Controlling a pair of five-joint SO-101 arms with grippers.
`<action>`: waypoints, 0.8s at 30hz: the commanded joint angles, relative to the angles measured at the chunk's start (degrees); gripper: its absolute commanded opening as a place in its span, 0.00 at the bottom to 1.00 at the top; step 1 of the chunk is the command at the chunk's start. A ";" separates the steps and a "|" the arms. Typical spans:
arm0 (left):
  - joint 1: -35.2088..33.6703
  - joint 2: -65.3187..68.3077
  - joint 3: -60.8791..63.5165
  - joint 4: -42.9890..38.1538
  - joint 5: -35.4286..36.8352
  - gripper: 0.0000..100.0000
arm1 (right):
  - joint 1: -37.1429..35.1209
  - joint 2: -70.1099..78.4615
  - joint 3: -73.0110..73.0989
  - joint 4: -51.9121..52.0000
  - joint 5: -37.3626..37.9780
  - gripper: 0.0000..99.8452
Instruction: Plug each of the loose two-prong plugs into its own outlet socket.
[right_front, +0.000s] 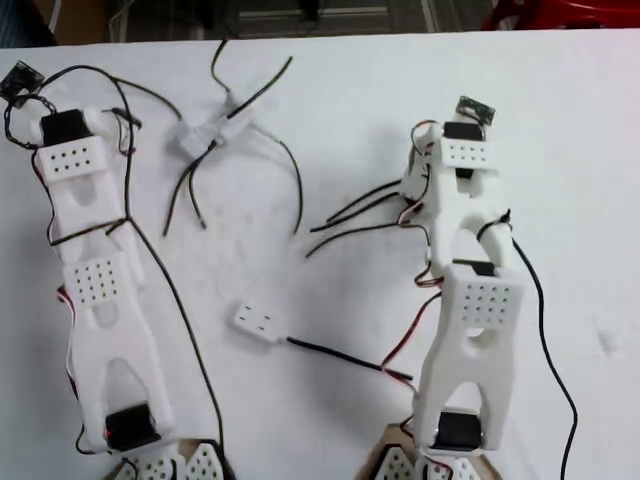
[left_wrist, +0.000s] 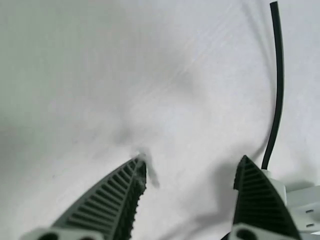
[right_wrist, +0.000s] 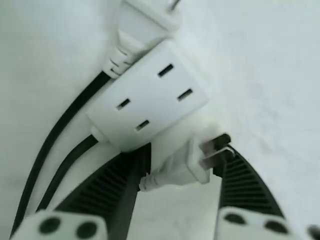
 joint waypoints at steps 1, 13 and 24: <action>-0.13 -0.48 -2.37 -0.88 0.26 0.28 | 0.66 -0.31 -4.04 4.18 -0.09 0.13; -0.13 -0.48 -2.37 -0.97 0.26 0.28 | -4.70 1.19 -8.26 12.26 10.20 0.09; 0.40 -0.40 -2.37 -0.97 0.09 0.28 | -9.71 13.49 -18.55 18.24 40.44 0.06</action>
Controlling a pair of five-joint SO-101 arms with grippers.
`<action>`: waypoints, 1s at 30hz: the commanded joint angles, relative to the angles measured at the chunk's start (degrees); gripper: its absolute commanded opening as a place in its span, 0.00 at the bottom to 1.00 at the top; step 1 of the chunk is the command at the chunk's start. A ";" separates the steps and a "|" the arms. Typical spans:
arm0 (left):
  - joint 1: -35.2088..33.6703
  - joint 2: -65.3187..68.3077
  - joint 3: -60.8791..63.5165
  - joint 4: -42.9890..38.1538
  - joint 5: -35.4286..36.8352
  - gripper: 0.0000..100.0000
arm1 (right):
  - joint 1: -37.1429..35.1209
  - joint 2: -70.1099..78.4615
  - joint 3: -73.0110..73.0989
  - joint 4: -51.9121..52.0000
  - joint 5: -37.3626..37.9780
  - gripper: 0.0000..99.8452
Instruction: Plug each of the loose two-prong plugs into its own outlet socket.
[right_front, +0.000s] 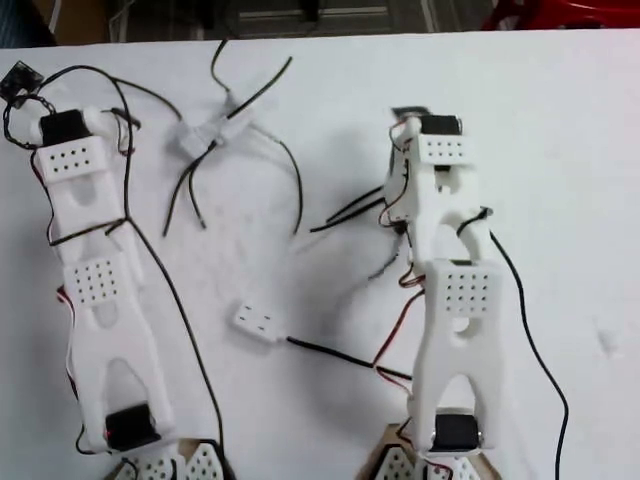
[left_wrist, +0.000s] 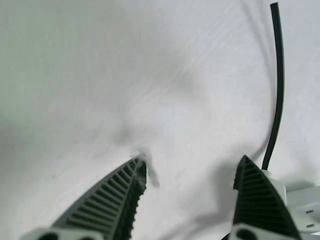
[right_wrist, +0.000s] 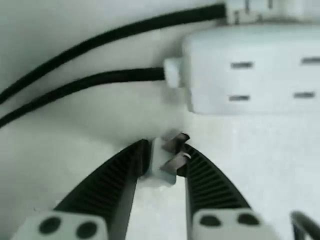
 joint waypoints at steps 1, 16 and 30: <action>0.40 -0.40 -2.37 -0.97 0.09 0.28 | -3.12 2.68 -2.90 1.01 5.36 0.07; 0.48 -0.40 -2.37 -2.02 0.09 0.28 | -4.00 -4.88 -1.05 1.19 -9.67 0.17; 0.48 -0.40 -2.37 -2.11 0.09 0.28 | 0.92 -17.19 1.32 1.19 -15.03 0.14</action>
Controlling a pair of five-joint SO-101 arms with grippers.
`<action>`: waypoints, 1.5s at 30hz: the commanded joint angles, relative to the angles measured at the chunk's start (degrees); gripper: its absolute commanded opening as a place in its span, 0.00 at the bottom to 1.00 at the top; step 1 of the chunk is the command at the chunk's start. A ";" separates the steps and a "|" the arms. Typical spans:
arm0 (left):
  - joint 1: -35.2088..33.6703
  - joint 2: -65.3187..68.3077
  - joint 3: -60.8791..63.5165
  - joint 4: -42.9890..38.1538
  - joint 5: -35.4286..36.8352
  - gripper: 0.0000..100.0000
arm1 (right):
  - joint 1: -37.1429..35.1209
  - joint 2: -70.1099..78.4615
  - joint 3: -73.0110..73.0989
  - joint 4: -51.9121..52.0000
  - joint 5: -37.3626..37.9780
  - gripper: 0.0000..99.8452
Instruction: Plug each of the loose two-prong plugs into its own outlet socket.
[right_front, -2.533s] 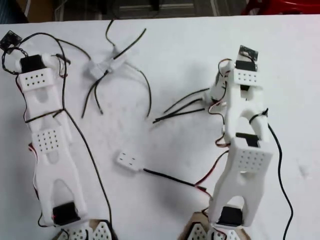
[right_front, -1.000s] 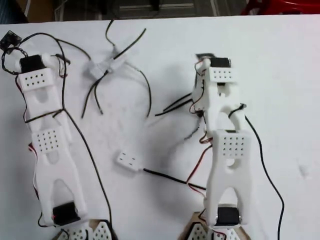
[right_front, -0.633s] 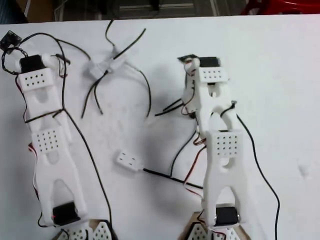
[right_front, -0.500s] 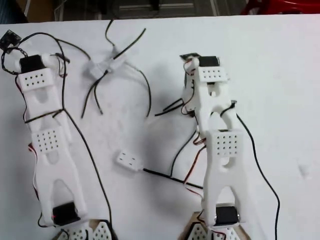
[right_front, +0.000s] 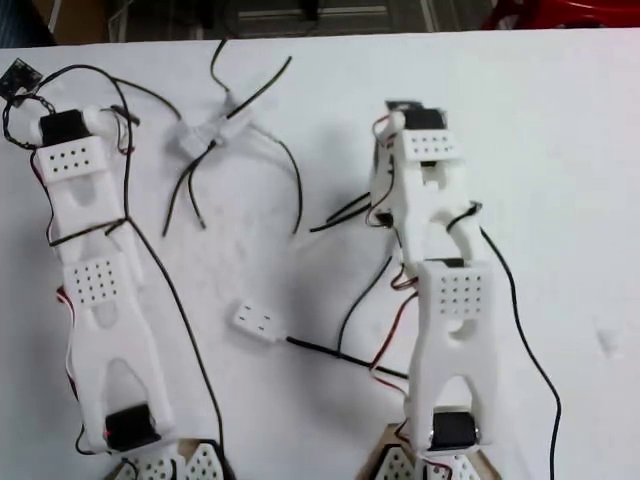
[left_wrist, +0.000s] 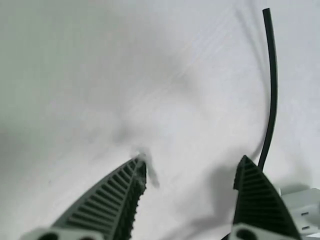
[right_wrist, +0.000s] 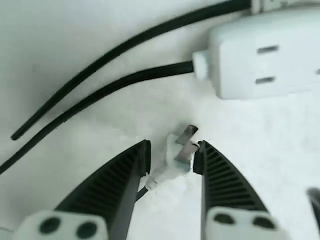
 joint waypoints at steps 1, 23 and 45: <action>0.48 -0.40 -2.37 -0.88 0.18 0.28 | 2.68 -11.12 0.53 0.48 -0.35 0.14; 0.40 -0.40 -2.29 -0.70 0.09 0.28 | -0.04 -24.48 40.62 -23.25 -18.55 0.14; 0.40 -0.40 -2.29 -0.70 0.09 0.28 | 1.71 -18.42 40.53 -28.09 -10.99 0.02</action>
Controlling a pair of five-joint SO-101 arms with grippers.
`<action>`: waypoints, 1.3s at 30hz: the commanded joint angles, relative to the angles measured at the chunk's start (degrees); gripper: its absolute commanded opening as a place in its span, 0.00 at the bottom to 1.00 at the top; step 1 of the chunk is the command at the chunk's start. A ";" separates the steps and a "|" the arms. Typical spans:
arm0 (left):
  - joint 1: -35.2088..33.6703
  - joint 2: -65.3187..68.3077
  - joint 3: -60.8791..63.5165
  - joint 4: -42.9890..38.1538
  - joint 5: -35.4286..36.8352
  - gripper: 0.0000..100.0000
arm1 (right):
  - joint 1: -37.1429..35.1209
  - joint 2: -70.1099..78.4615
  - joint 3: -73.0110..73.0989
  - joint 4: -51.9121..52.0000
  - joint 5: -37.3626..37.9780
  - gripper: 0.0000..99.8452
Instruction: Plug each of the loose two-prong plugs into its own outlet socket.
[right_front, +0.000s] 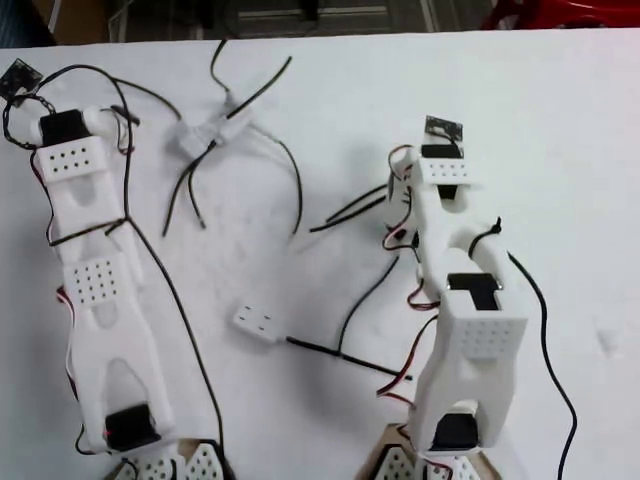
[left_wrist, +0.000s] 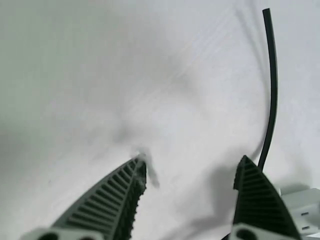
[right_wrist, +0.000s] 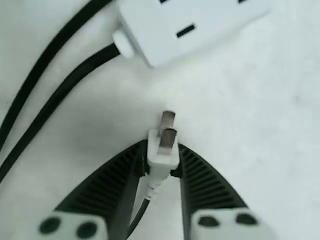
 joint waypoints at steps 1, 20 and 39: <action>0.40 -0.40 -2.29 -0.70 0.09 0.28 | -0.04 -0.31 -0.35 -1.36 2.37 0.02; 0.48 -0.40 -2.20 -0.70 0.00 0.28 | -13.32 -0.40 -56.18 26.68 28.40 0.02; 0.57 -0.31 -2.20 -0.88 0.00 0.28 | -19.82 -38.64 -38.77 26.95 31.03 0.02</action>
